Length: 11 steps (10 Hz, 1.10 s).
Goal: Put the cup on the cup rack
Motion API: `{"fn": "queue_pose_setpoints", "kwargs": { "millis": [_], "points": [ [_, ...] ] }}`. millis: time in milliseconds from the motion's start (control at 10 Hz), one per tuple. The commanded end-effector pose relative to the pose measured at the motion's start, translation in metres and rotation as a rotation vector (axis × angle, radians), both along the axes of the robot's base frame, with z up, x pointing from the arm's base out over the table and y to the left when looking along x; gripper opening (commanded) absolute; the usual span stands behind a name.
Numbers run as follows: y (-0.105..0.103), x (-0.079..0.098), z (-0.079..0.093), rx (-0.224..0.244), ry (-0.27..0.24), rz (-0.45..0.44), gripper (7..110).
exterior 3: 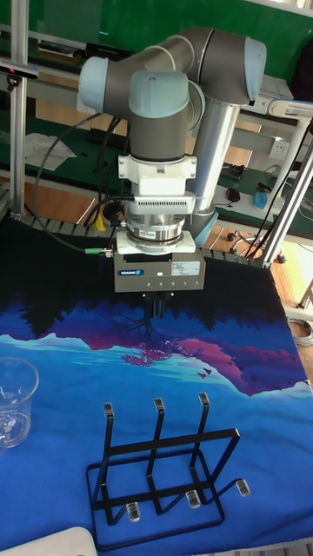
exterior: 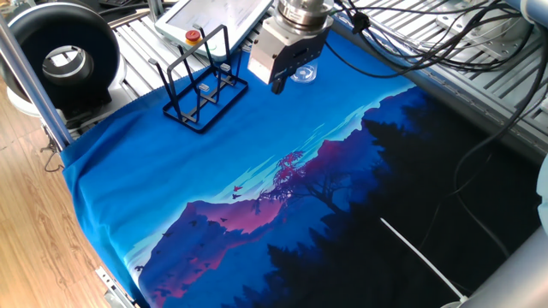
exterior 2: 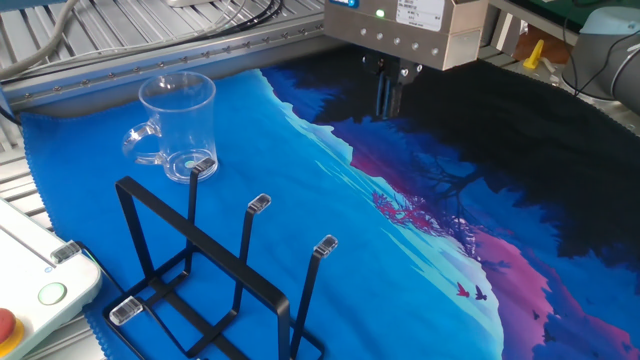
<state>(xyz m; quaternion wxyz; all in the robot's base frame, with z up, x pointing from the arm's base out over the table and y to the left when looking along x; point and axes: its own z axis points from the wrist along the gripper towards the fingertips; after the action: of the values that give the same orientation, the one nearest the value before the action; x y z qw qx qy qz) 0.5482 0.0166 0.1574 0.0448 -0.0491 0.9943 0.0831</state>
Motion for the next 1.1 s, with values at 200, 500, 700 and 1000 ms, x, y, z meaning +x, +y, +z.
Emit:
{"fn": "queue_pose_setpoints", "kwargs": {
  "millis": [200,500,700,1000],
  "points": [
    [0.004,0.000,0.004,0.026,0.003,0.005,7],
    [-0.002,-0.005,0.001,0.001,0.020,0.008,7],
    [-0.004,-0.009,0.001,-0.009,0.034,0.009,7],
    [-0.004,-0.011,0.002,-0.008,0.043,0.009,7]
  ]
}}
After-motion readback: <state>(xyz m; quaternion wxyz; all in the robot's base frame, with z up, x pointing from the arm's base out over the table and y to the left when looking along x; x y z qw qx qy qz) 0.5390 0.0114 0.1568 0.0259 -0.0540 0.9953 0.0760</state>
